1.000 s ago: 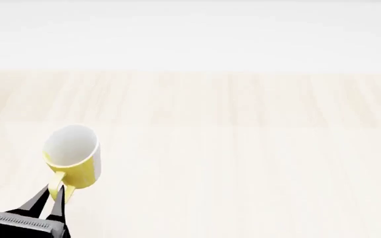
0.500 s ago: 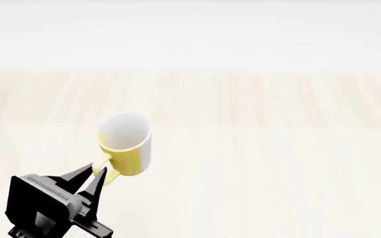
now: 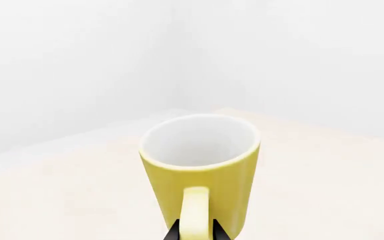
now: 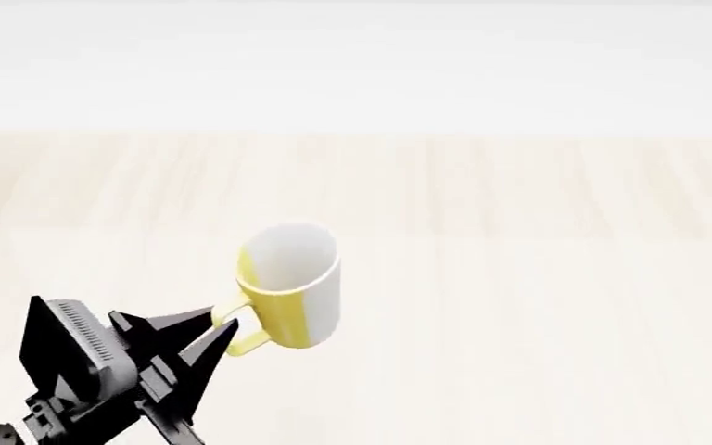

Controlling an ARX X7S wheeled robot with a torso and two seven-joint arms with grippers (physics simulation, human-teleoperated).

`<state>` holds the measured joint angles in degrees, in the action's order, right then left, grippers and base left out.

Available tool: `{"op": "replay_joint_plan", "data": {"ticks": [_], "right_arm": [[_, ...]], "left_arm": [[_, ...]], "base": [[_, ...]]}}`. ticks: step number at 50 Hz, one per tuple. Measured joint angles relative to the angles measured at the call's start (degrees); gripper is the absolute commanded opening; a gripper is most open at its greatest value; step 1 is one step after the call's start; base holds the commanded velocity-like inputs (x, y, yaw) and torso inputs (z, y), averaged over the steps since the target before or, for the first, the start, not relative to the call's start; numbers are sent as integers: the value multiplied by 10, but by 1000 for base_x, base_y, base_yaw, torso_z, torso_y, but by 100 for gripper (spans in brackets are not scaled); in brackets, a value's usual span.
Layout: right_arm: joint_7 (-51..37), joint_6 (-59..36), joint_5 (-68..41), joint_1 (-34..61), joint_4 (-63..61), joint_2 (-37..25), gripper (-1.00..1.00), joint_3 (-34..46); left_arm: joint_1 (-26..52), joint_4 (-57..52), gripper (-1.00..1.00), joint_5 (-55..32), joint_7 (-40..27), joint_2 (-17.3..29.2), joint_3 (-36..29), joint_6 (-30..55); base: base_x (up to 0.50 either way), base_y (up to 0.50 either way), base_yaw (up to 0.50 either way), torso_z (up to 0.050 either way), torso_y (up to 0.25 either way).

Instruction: Put the yellow and white mug to the front of the white mug.

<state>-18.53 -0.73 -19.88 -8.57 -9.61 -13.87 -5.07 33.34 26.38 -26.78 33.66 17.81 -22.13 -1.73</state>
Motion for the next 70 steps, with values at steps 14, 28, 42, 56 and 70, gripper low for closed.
{"op": "replay_joint_plan", "data": {"ticks": [14, 28, 42, 56, 70], "right_arm": [[-3, 1, -2, -1, 0, -3, 100, 2], [-5, 3, -4, -2, -1, -5, 100, 4], [-8, 4, -6, -3, -3, -8, 100, 7], [-11, 4, -7, -3, -5, -10, 100, 9], [-14, 3, -6, -2, -5, -13, 100, 14]], "left_arm": [[39, 12, -100, -71, 102, 22, -4, 64], [44, 3, -100, -99, 134, 28, -8, 89], [36, 8, -100, -91, 148, 24, -24, 81], [31, 31, -100, -60, 146, 19, -41, 52], [25, 81, -100, -22, 146, 9, -57, 4]], "base": [[0, 0, 0, 0, 0], [0, 0, 0, 0, 0], [0, 0, 0, 0, 1], [0, 0, 0, 0, 0], [0, 0, 0, 0, 0]]}}
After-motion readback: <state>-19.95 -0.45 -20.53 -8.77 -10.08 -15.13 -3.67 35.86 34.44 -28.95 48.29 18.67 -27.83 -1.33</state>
